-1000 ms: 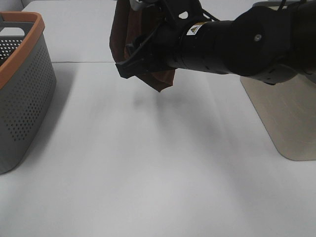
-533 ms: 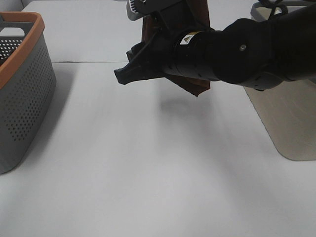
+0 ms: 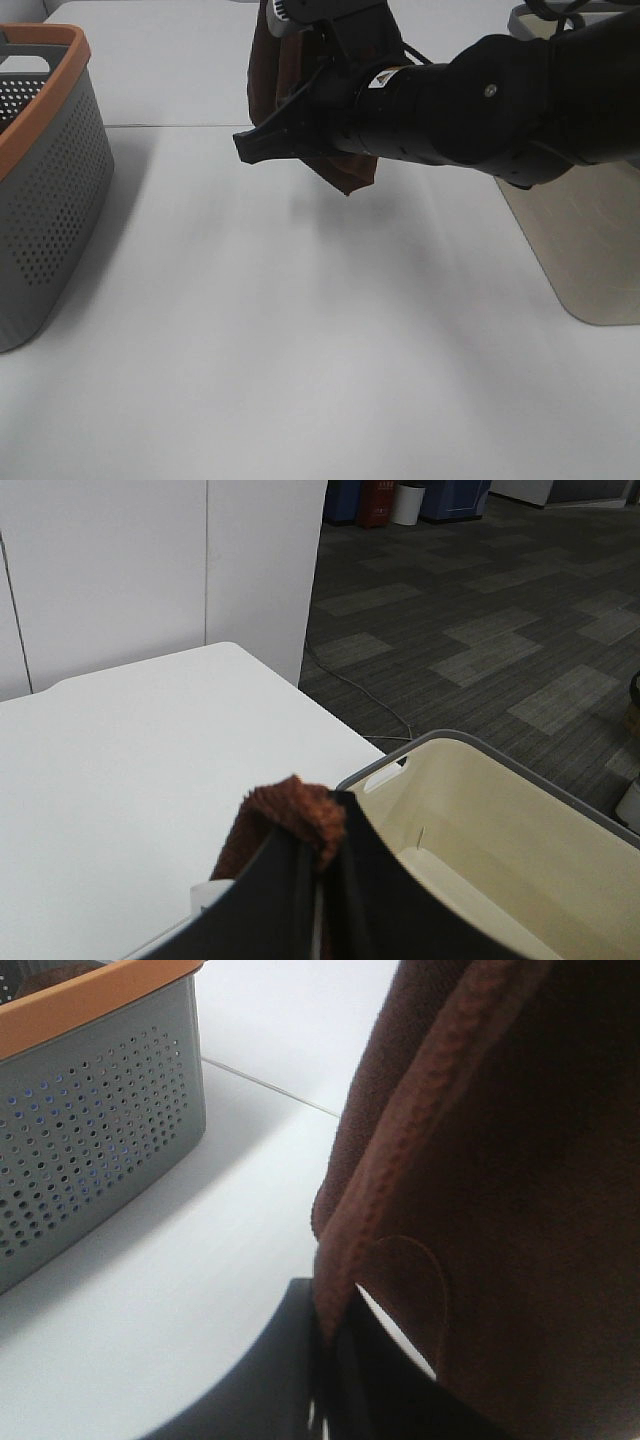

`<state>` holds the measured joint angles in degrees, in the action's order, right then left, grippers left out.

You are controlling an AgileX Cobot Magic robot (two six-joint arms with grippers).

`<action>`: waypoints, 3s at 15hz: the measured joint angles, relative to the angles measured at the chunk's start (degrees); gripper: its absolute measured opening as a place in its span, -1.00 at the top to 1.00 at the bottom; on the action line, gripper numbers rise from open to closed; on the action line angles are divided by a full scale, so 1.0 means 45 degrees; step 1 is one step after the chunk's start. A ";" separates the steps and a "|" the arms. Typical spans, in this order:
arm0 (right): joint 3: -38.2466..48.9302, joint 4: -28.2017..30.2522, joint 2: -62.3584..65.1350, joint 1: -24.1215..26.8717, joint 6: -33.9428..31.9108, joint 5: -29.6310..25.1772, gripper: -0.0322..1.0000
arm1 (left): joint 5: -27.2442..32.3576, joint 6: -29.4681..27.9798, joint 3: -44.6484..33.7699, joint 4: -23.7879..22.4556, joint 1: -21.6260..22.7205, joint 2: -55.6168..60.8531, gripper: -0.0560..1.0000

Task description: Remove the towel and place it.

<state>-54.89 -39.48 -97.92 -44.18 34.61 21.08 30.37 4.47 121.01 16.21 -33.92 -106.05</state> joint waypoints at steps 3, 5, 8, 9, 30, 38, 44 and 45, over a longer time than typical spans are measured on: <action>0.0000 -0.0089 0.0000 0.0000 0.0166 0.0000 0.94 | 0.0140 0.0000 0.0000 -0.0433 0.0000 0.0000 0.86; 0.0000 -0.0102 0.0064 0.0000 0.0178 -0.0318 0.94 | 0.0484 -0.0038 0.0000 -0.1108 0.0000 0.0000 0.86; 0.0000 -0.0115 0.0573 0.0051 0.0229 -0.1910 0.94 | 0.1299 -0.0866 0.0000 -0.2992 0.0000 0.0000 0.86; -0.0064 -0.0115 0.0751 0.0229 0.0267 -0.2916 0.94 | 0.1719 -0.1502 0.0000 -0.3934 -0.0013 0.0000 0.86; -0.8696 1.1536 -0.1451 0.5322 -0.7423 -0.9384 0.94 | 0.2381 -0.2788 0.0000 -0.6150 0.2330 -0.2101 0.86; -1.1752 1.4235 -0.5042 0.6124 -0.8238 -0.8225 0.94 | -0.1617 -0.2801 0.0000 -0.6048 0.3247 -0.4240 0.86; -1.1816 0.9524 -0.5093 0.6048 -0.6201 -1.2962 0.94 | 0.3667 -0.2699 0.0000 -0.5029 0.3081 -0.4342 0.87; -1.1816 0.8925 -0.5093 0.6048 -0.5857 -1.3776 0.94 | 0.4533 -0.2496 0.0000 -0.4711 0.3081 -0.4342 0.87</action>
<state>-108.06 0.69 -120.84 -16.96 8.25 -40.91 50.76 -6.76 121.01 -4.98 -20.05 -125.59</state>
